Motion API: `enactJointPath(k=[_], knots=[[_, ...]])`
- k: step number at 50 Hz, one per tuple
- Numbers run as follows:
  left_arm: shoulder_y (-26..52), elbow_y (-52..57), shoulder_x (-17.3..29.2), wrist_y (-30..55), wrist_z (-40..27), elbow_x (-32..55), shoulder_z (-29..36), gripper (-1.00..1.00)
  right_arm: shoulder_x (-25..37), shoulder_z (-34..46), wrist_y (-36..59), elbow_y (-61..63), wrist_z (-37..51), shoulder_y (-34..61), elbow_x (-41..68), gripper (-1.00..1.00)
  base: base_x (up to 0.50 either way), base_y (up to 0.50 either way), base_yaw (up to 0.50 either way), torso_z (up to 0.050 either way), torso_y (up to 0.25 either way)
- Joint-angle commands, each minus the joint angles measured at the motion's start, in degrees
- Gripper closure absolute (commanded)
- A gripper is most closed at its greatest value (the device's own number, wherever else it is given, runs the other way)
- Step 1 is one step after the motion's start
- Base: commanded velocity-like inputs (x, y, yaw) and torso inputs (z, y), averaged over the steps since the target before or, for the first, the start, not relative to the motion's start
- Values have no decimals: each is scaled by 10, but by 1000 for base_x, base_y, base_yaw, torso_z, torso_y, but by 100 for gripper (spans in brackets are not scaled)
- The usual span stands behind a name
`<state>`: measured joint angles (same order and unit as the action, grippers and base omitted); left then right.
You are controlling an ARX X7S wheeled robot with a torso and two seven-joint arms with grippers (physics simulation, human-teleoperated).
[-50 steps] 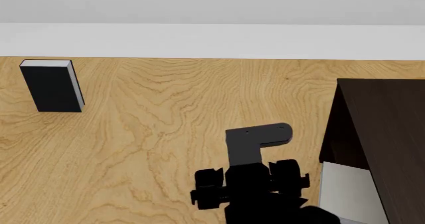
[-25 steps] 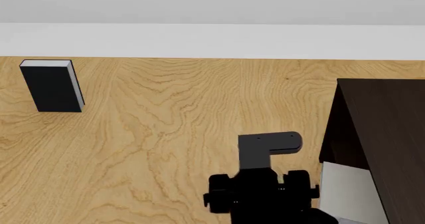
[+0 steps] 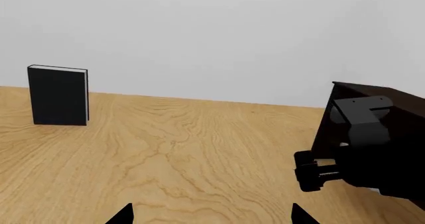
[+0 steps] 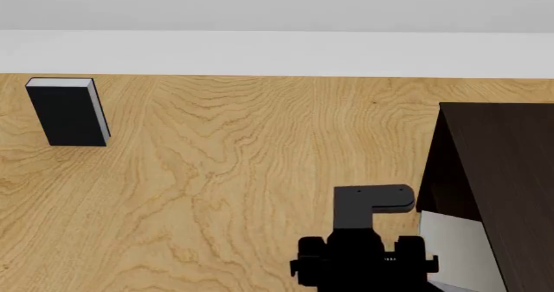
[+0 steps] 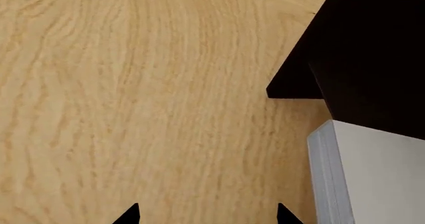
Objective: Pick up the book on the right and place it on the cabinet shelf.
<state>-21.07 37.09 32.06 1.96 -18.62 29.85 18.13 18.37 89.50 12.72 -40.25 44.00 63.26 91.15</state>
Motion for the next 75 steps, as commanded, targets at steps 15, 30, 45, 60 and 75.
enactJointPath(k=[15,30,45,60,75], knots=[[-2,-4,0,-7,-2,-2,3,-100,-9,-4,7,-87,-10,15,-2,-100,1,0,-1,0,0],[-4,-8,0,-12,-1,-2,5,-100,13,-18,-2,-82,29,10,7,-100,0,0,-2,0,0],[-4,-9,1,-12,-2,-2,8,-100,59,-32,-18,-30,79,-13,20,-100,0,-1,-3,0,0],[-4,-7,2,-13,-4,-4,11,-100,97,-40,-29,5,115,-37,27,-100,0,-1,-3,0,0],[-14,-2,4,-22,-7,-8,11,-100,108,-41,-26,13,129,-40,28,-100,-3,-2,-10,0,0]])
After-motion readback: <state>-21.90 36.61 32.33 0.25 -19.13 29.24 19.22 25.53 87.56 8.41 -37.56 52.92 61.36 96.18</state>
